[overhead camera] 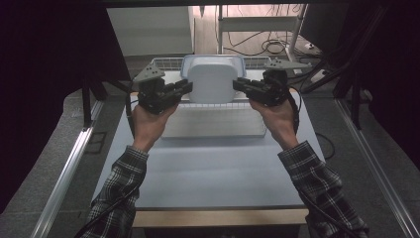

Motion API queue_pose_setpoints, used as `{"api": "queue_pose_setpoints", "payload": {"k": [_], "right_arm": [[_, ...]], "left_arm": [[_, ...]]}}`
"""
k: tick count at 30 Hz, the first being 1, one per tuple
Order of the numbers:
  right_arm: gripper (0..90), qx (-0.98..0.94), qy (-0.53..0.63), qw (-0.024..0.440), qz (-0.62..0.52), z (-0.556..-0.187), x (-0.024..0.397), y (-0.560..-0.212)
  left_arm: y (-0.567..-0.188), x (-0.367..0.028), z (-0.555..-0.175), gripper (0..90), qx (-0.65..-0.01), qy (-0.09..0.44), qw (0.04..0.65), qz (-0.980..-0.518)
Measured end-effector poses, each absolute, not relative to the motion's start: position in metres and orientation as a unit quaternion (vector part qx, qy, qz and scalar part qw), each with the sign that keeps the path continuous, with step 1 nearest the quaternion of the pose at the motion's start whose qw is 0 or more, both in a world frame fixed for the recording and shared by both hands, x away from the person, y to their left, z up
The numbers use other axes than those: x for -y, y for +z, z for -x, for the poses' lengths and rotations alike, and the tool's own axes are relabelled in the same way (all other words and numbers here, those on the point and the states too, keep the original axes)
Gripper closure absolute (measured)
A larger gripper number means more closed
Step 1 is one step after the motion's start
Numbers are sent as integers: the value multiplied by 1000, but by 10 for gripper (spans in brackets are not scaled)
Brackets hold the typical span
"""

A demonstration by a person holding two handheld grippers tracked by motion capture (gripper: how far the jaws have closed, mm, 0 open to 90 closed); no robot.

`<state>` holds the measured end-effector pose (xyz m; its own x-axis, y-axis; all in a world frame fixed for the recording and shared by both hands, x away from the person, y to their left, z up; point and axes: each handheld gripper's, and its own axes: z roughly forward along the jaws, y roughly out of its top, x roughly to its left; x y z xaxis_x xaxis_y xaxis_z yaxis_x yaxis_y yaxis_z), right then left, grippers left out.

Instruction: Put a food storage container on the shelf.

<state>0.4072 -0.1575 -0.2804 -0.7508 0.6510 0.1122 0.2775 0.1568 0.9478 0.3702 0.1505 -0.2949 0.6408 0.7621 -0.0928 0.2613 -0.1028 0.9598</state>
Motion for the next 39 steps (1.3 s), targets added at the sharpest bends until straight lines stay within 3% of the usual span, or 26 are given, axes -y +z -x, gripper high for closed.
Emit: {"api": "queue_pose_setpoints", "payload": {"k": [12, 23, 39], "right_arm": [[767, -736, 569, 183, -319, -428, 150, -253], [756, -726, 569, 178, -342, -450, 150, -253], [640, -721, 565, 184, -355, -468, 148, -247]], "left_arm": [[-272, -153, -394, 774, -363, 224, 570, -702], [-275, -149, -415, 761, -367, 215, 570, -703], [-269, -142, -434, 624, -372, 229, 568, -697]]}}
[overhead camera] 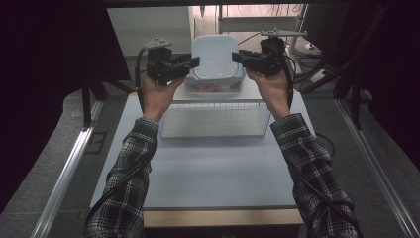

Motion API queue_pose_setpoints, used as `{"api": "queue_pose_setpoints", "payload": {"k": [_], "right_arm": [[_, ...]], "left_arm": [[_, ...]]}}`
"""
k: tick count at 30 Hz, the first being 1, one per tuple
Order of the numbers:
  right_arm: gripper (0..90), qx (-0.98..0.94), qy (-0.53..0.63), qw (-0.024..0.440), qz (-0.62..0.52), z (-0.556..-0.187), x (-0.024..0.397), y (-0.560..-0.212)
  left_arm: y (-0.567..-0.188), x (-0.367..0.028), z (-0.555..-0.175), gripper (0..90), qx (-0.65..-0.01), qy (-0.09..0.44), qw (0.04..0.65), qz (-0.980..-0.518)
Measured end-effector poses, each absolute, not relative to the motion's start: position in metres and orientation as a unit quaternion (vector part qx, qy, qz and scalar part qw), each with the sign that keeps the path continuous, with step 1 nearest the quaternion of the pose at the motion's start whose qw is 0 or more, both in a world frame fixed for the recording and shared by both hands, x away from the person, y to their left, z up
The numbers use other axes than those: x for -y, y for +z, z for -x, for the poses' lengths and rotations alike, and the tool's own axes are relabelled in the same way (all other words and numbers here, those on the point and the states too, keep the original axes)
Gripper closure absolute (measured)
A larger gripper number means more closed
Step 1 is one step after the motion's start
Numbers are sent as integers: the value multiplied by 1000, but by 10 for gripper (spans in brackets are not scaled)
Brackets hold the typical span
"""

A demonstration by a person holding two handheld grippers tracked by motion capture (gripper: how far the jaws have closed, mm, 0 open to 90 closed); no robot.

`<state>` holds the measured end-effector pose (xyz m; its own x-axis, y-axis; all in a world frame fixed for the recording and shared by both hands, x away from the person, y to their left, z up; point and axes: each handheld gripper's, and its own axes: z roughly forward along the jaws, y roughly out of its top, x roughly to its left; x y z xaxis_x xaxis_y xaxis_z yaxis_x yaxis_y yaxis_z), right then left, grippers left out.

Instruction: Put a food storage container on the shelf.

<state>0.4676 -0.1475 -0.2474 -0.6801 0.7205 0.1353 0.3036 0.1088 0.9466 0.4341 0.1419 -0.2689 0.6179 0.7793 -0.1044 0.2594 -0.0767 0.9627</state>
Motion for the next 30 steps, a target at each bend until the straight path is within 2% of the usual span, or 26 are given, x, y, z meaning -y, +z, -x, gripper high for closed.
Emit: {"api": "queue_pose_setpoints", "payload": {"k": [6, 8, 19, 22, 25, 30], "right_arm": [[618, -727, 556, 188, -358, -472, 143, -247], [617, -730, 552, 189, -356, -474, 139, -248], [602, -734, 540, 206, -358, -476, 131, -246], [559, -731, 542, 206, -360, -475, 130, -247], [478, -730, 548, 205, -352, -476, 133, -248], [296, -736, 558, 190, -334, -474, 139, -253]], "left_arm": [[-270, -142, -442, 590, -399, 236, 562, -685], [-270, -140, -444, 553, -406, 246, 552, -685], [-265, -138, -450, 522, -411, 258, 546, -684], [-266, -140, -449, 503, -411, 259, 548, -680], [-266, -143, -446, 464, -406, 257, 554, -679], [-271, -148, -441, 313, -394, 243, 563, -685]]}}
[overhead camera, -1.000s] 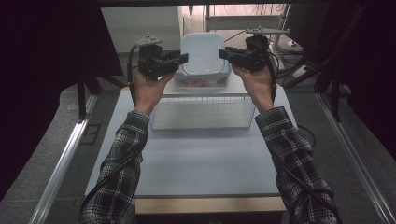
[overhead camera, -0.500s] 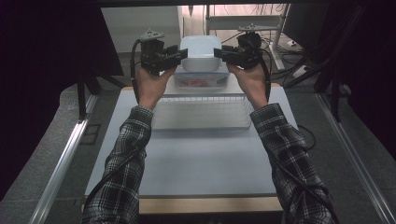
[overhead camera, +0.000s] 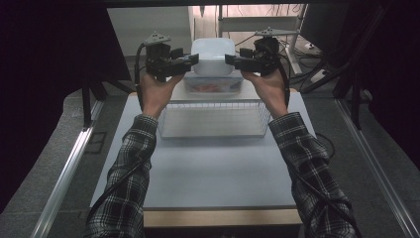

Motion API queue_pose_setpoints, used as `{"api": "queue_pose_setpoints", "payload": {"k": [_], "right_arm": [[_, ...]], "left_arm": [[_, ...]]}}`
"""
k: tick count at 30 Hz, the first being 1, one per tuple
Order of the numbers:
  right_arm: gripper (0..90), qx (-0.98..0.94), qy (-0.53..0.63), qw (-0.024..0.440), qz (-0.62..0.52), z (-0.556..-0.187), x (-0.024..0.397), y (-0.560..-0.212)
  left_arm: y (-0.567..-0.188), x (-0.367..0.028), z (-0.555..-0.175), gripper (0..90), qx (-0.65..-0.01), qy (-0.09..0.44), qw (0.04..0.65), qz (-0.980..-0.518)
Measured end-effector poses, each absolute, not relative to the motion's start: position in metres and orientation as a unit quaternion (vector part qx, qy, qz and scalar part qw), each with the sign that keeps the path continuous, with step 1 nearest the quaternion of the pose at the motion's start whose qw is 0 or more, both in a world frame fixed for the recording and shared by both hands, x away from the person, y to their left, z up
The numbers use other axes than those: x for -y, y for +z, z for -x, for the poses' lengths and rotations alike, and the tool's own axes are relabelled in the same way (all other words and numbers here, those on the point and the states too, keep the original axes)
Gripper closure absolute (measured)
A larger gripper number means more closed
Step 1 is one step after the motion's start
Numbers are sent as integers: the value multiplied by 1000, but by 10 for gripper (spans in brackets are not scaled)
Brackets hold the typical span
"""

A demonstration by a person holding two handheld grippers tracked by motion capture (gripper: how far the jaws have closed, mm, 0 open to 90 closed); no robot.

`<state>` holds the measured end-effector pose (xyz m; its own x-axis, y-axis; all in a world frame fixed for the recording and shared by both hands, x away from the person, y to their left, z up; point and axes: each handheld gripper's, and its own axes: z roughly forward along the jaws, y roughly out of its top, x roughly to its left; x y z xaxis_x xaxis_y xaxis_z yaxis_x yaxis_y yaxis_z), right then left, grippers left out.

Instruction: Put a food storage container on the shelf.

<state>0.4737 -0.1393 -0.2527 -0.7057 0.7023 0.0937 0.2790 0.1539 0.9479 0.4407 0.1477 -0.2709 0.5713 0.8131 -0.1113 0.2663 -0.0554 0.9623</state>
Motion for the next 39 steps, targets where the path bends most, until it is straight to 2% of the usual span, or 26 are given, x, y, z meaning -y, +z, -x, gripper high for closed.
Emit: {"api": "queue_pose_setpoints", "payload": {"k": [3, 5, 9, 25, 39], "right_arm": [[208, -739, 560, 183, -327, -471, 143, -257], [172, -737, 570, 172, -320, -468, 146, -261], [124, -732, 578, 184, -309, -459, 149, -270], [71, -732, 593, 172, -287, -428, 161, -317], [58, -743, 585, 164, -280, -406, 167, -344]], "left_arm": [[-277, -149, -435, 215, -388, 248, 562, -688], [-281, -149, -430, 166, -379, 255, 561, -691], [-293, -151, -422, 99, -369, 253, 569, -689], [-339, -149, -384, 32, -334, 213, 600, -695], [-372, -144, -357, 29, -325, 220, 572, -720]]}}
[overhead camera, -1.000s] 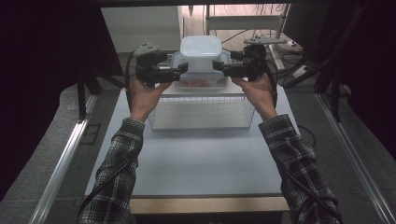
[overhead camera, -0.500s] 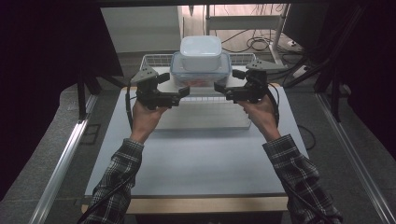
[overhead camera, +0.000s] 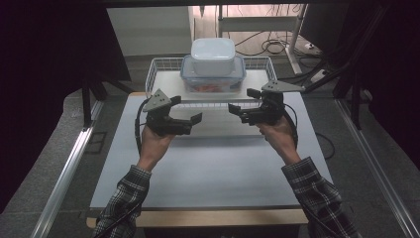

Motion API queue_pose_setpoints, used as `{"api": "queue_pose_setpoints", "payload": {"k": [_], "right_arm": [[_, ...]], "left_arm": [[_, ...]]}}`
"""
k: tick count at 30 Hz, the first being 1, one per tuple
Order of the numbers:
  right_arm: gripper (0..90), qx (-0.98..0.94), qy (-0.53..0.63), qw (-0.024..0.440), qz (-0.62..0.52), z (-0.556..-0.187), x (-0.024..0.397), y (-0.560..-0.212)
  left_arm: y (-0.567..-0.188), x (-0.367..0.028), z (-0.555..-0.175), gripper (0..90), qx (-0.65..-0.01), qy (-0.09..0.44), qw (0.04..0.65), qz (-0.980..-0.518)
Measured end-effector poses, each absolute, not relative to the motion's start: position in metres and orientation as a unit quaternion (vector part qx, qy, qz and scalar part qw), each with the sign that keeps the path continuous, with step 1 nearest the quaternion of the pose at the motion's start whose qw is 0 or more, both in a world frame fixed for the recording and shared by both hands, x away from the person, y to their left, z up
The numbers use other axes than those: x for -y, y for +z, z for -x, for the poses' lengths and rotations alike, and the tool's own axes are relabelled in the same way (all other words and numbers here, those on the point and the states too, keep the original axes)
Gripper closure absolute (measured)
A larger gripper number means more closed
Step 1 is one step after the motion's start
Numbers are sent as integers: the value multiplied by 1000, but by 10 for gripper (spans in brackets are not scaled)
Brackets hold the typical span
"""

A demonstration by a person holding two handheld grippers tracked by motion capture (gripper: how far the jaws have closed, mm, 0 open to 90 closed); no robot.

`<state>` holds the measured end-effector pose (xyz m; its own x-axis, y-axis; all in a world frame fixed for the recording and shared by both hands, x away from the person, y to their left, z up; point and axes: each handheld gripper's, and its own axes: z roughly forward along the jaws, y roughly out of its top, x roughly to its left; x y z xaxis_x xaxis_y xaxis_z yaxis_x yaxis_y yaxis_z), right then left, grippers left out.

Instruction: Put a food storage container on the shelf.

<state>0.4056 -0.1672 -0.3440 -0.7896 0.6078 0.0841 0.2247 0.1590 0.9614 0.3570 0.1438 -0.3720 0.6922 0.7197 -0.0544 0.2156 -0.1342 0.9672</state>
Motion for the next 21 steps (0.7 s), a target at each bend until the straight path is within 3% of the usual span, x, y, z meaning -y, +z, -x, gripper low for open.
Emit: {"api": "queue_pose_setpoints", "payload": {"k": [21], "right_arm": [[43, -762, 568, 135, -279, -378, 172, -386]], "left_arm": [[-419, -139, -317, 24, -318, 213, 545, -746]]}}
